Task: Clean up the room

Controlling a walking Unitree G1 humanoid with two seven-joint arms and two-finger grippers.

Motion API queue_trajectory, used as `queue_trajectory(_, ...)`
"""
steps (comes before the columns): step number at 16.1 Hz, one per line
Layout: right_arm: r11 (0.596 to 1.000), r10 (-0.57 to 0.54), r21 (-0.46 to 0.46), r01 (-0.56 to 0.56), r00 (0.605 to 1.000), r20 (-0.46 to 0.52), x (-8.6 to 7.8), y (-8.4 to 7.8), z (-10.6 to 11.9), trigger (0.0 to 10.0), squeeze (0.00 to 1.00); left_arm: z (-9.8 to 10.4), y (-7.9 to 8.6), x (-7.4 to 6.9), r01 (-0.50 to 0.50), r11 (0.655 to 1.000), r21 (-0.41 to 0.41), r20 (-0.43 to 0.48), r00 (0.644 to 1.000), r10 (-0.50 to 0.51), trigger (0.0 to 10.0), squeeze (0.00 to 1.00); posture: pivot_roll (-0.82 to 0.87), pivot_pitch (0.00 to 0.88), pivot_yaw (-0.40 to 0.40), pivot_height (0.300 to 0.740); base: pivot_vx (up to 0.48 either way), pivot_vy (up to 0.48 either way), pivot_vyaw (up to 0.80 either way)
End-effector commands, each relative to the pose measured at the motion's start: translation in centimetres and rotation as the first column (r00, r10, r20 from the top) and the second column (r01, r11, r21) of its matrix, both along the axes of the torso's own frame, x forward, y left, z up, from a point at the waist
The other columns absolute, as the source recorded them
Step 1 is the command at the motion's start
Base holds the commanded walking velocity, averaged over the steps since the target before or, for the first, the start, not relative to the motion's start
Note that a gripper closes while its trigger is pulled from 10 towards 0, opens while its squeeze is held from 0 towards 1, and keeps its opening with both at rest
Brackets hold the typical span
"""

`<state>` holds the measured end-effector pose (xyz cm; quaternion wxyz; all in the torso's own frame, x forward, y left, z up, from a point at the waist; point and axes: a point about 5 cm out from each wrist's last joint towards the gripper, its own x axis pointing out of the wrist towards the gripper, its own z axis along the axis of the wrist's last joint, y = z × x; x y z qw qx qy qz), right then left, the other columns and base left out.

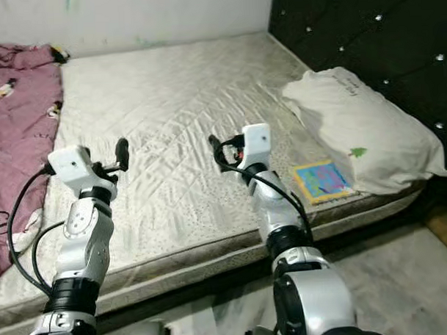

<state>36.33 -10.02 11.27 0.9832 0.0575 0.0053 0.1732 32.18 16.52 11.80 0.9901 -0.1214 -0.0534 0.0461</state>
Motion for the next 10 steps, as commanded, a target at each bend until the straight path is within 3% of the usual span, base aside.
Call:
queue_trajectory(1, 0.999, 0.035, 0.0, -0.035, 0.999, 0.02, 0.11, 1.33, 0.61, 10.0, 0.0, 0.13, 1.01, -0.02, -0.034, 0.999, 0.014, 0.0, 0.999, 0.034, 10.0, 0.0, 0.09, 0.0, -0.017, 0.74, 0.0, 0.48, 0.0)
queue_trajectory(10, 0.999, 0.038, -0.014, -0.037, 0.999, 0.02, 0.14, 1.3, 0.6, 10.0, 0.0, 0.13, 0.91, 0.06, -0.035, 0.999, 0.009, 0.0, 0.999, 0.035, 10.0, 0.0, 0.09, 0.0, -0.018, 0.74, 0.0, 0.48, 0.0)
